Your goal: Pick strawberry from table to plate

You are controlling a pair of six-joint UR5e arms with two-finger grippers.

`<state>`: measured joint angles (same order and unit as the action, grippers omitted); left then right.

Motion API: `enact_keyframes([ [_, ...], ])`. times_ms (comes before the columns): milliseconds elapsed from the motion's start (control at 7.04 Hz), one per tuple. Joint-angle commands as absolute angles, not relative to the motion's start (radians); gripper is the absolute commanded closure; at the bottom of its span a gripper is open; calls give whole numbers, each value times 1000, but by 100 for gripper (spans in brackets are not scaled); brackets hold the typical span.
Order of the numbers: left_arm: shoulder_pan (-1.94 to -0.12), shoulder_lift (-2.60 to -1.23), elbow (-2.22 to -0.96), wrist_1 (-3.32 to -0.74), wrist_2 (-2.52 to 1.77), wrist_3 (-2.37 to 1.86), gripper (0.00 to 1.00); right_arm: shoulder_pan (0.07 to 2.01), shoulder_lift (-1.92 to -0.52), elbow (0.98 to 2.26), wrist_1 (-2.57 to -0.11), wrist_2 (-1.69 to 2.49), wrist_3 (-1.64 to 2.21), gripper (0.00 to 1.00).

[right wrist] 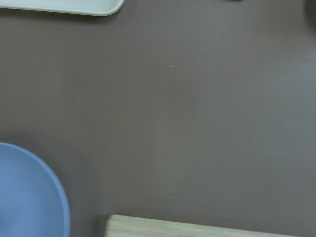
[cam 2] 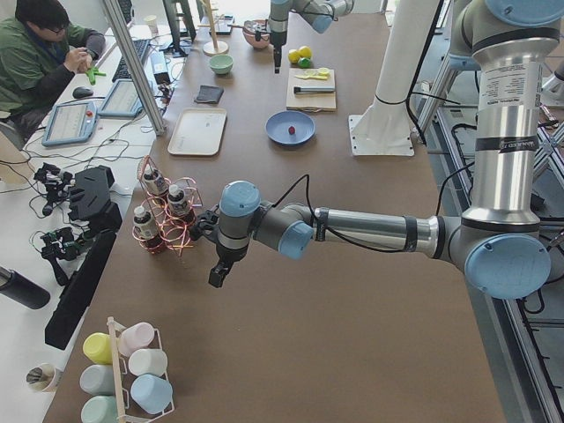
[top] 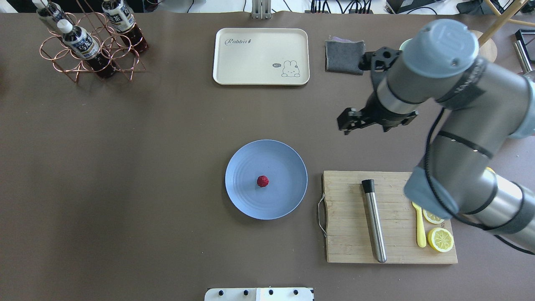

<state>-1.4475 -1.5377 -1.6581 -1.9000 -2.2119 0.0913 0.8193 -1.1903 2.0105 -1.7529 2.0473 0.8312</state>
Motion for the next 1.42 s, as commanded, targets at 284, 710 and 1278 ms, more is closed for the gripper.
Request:
enact_keyframes([
  [284,-1581,-1537,-1657,-1750,-2214,305,2,1424,-1494,1828,-1756,2295,19,0],
  [710,-1582,-1534,-1651,-1749,-2214,298,2,1641,-1543,1646,-1752,2313,-196,0],
  [1278,-1583,-1531,-1634,-1749,-2218,288,2,1692,-1601,1652,-1709,2348,-187,0],
])
